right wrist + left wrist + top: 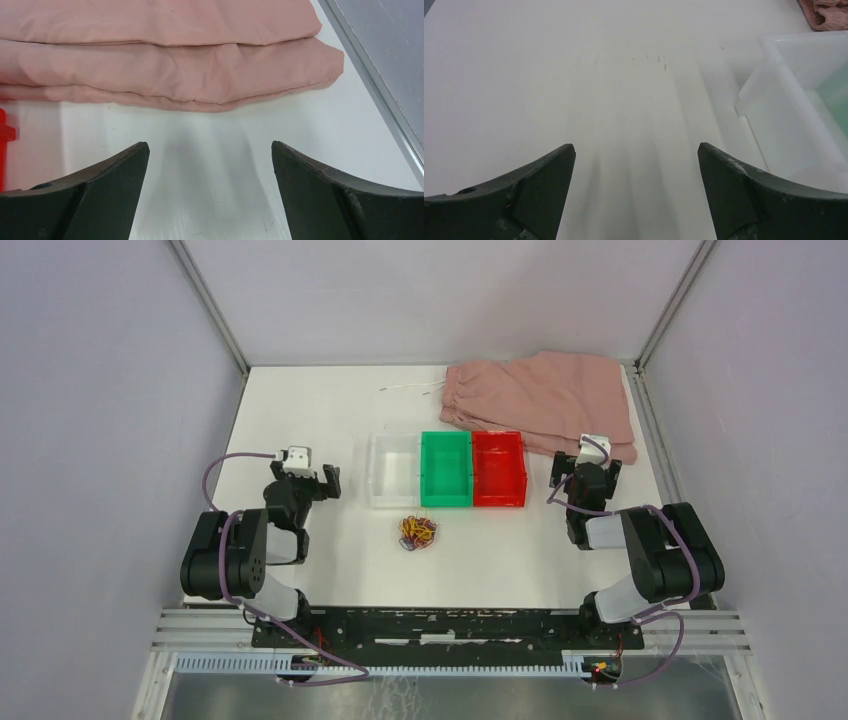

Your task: Untangle the cables

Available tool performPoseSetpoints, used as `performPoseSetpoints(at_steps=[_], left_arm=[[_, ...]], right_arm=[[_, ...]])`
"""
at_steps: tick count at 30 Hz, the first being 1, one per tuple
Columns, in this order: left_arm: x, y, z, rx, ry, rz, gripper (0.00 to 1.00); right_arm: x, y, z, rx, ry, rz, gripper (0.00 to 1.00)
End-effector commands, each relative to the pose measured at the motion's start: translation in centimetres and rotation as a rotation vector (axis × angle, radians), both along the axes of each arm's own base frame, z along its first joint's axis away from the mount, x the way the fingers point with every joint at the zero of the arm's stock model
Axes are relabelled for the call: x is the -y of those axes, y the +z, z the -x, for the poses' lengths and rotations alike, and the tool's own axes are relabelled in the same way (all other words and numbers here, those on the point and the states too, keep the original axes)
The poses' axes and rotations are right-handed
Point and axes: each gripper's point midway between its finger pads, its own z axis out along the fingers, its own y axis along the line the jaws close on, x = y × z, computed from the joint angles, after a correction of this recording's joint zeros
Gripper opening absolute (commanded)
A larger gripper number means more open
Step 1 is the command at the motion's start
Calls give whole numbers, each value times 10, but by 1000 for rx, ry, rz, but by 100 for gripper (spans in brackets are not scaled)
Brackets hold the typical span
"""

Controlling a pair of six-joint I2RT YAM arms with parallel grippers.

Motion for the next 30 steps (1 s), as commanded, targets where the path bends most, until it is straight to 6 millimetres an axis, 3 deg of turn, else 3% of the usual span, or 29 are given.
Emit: performPoseSetpoints(at_steps=[1,12,14,18,22,25,26,28,30], left_arm=[[1,14,-5,49,1,18,99],[1,14,-4,47,3,18,99],[2,17,-4,58,-1,18,99],[2,28,-12,11,-10,15,99],[13,38,-20,-144,-88,-3,99],[24,40,-10,-284,-178,-13,99],[28,44,-6,-316,-212,-22,99],[38,55,2,-369,-293,-24,99],[48,58,14,-430,-361,-11,99]], right_arm=[[-3,18,-9,65,6,-9,99],[-4,18,-10,63,10,-12,99],[1,27,-8,82,-18,-14,99],[26,69,4,69,-209,-30,99],[23,122,8,125,-231,-112,99],[29,132,22,119,-392,-271,99],[23,135,21,101,-388,-331,99],[-15,140,7,41,-173,-411,99],[-57,144,1,21,29,-507,88]])
